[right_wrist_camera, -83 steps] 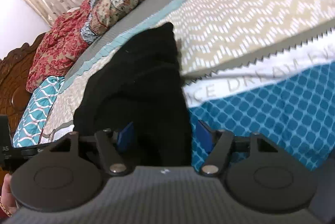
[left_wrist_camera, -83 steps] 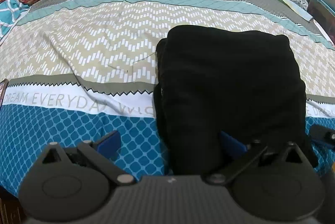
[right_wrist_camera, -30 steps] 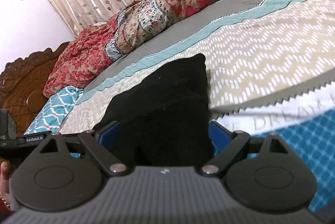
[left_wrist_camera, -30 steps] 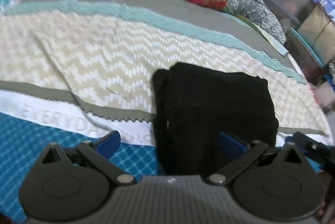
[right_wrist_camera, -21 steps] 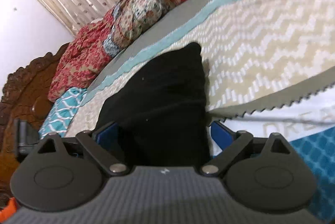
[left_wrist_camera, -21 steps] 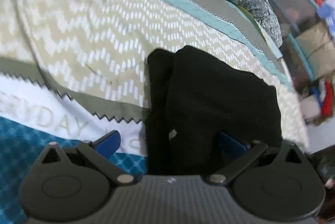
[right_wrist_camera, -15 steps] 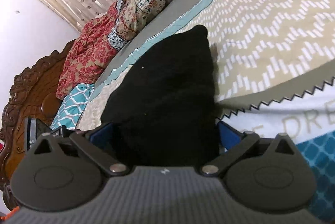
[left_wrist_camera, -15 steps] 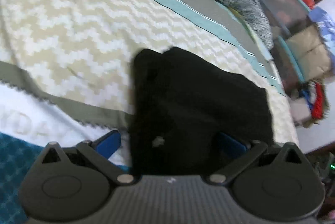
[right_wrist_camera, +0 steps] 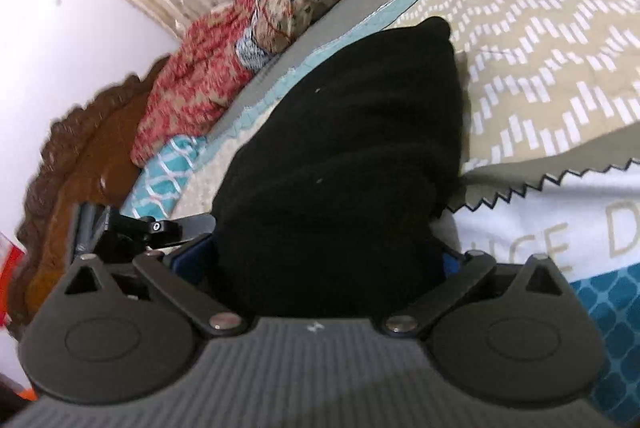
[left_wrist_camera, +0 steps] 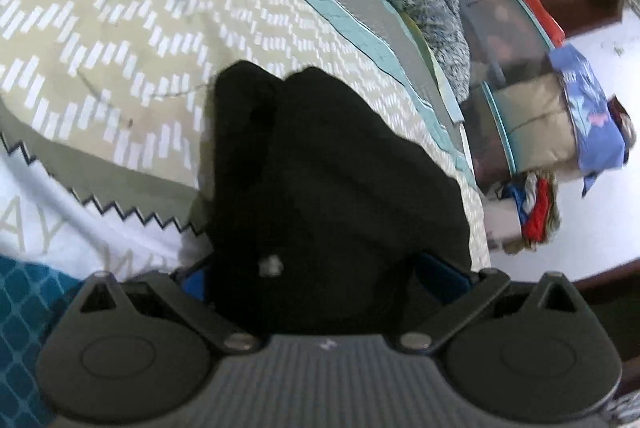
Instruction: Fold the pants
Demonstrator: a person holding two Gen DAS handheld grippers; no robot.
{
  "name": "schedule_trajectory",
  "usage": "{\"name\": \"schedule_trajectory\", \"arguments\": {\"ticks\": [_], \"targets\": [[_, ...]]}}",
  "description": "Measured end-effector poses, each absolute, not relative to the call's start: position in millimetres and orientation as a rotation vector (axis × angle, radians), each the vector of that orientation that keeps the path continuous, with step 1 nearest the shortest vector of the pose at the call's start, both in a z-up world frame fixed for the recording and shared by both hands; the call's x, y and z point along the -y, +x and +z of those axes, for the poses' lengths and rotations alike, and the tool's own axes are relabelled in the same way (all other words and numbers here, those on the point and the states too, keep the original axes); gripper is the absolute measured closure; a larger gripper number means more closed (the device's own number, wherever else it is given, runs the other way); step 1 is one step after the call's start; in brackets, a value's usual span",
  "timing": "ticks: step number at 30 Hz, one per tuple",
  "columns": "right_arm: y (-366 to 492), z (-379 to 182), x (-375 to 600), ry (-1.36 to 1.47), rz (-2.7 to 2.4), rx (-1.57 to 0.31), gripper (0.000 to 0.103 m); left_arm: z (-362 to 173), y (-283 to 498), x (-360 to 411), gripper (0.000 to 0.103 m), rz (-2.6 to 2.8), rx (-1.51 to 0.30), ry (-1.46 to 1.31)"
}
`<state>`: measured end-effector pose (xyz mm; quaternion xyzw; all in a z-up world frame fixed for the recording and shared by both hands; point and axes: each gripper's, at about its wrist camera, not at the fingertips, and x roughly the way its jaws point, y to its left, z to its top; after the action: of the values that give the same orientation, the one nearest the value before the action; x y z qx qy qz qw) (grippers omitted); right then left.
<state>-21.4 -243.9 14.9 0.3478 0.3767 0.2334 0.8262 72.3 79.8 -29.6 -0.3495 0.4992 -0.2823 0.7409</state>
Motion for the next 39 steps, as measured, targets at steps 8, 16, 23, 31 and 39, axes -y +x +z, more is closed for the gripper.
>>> {"name": "schedule_trajectory", "arguments": {"ticks": [8, 16, 23, 31, 39], "targets": [[-20.3, 16.5, 237.7, 0.764, 0.443, -0.799, 0.0, -23.8, 69.9, -64.0, 0.0, -0.585, -1.073, -0.654], [-16.3, 23.4, 214.9, 0.661, 0.363, -0.811, 0.006, -7.9, 54.4, -44.5, 0.0, -0.576, -1.057, -0.456], [-24.8, 48.7, 191.5, 0.459, 0.353, -0.784, 0.043, 26.0, 39.6, -32.4, 0.05, -0.503, -0.971, -0.335], [20.3, 104.6, 176.4, 0.261, 0.42, -0.518, 0.05, 113.6, 86.6, -40.9, 0.062, -0.432, -0.761, -0.28], [144.6, 118.4, 181.3, 0.269, 0.398, -0.386, 0.054, 155.4, 211.4, -10.6, 0.062, -0.333, -0.6, -0.14]]}}
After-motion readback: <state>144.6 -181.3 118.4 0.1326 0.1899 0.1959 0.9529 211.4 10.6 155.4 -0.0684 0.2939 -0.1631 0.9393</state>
